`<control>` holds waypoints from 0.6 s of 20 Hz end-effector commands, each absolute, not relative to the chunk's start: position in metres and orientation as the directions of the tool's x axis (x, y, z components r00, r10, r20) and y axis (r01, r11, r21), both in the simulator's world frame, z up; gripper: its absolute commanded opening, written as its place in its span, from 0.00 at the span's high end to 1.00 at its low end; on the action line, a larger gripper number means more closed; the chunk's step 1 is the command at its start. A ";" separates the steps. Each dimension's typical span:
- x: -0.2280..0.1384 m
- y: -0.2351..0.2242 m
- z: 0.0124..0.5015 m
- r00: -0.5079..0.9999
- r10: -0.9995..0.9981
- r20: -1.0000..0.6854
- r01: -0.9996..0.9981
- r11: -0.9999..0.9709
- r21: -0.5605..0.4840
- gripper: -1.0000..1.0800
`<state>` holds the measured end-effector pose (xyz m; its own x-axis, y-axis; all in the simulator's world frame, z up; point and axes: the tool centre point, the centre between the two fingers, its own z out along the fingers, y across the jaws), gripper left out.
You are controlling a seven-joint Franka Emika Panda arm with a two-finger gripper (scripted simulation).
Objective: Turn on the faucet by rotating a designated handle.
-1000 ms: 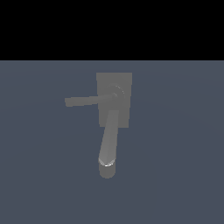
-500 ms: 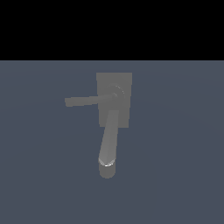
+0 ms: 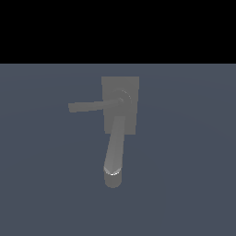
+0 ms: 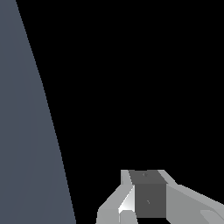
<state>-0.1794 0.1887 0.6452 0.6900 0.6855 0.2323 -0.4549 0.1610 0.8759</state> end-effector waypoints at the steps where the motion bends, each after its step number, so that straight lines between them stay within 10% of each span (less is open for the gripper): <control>1: -0.175 0.202 0.639 0.682 0.707 0.187 -0.456 0.211 0.865 1.00; 12: -0.163 0.227 0.622 0.666 0.741 0.083 -0.452 0.312 0.836 1.00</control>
<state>-0.1639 0.2253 0.6234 0.6656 0.7405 0.0927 -0.4539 0.3032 0.8379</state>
